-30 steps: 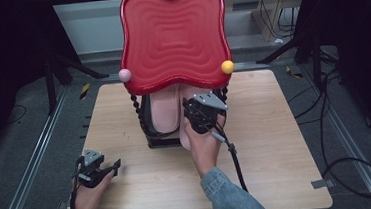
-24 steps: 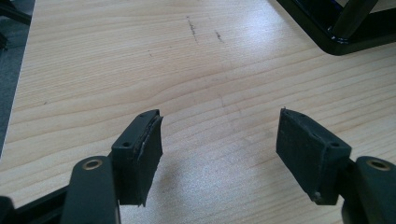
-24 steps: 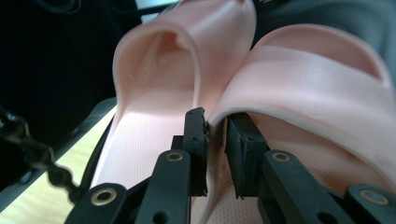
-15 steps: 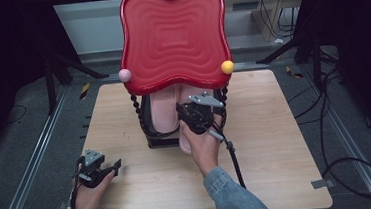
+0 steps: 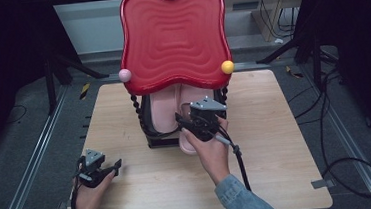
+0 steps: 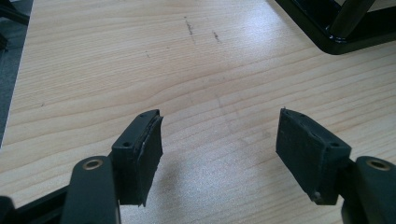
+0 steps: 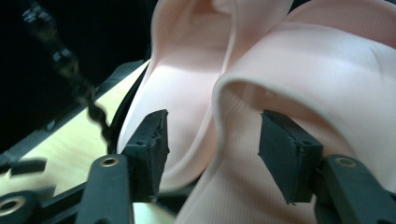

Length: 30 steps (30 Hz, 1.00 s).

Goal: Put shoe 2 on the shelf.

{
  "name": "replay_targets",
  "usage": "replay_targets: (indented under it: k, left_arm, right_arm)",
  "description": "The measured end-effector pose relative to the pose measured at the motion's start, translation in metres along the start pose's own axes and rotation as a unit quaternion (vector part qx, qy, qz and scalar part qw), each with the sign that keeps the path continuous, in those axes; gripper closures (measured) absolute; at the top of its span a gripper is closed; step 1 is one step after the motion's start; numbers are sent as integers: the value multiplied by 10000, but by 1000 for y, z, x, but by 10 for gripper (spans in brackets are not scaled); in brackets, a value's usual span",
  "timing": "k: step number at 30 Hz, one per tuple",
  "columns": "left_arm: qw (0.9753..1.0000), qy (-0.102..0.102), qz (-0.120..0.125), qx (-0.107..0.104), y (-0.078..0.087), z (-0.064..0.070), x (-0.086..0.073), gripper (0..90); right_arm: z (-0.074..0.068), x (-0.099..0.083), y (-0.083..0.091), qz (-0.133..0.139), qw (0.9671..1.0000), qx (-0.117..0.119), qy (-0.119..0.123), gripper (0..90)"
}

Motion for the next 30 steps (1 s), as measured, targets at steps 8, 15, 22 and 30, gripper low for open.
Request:
replay_targets:
  k: [8,15,22,30]
  left_arm:
    - [10000,-19,4,10,0,2,1,310]
    - [10000,-41,6,-2,0,4,1,310]
    - [10000,-50,-9,0,0,3,1,310]
    - [10000,-46,-2,-8,-1,4,1,310]
  right_arm:
    - [1,-31,34,-448,9961,483,591,647]
    - [-7,-67,49,-1107,9850,853,1010,812]
    - [-19,-99,53,-1599,9736,1199,1101,847]
    - [-14,-118,35,-1932,9686,1149,1065,860]
Point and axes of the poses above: each handheld gripper's, and its own axes: y roughly backward along the jaws, x roughly out of its top, z roughly to its right, the point moved 5 cm from there along -y, roughly forward along the jaws, and after that the axes turned 5 degrees about -z, right-handed, at the moved point
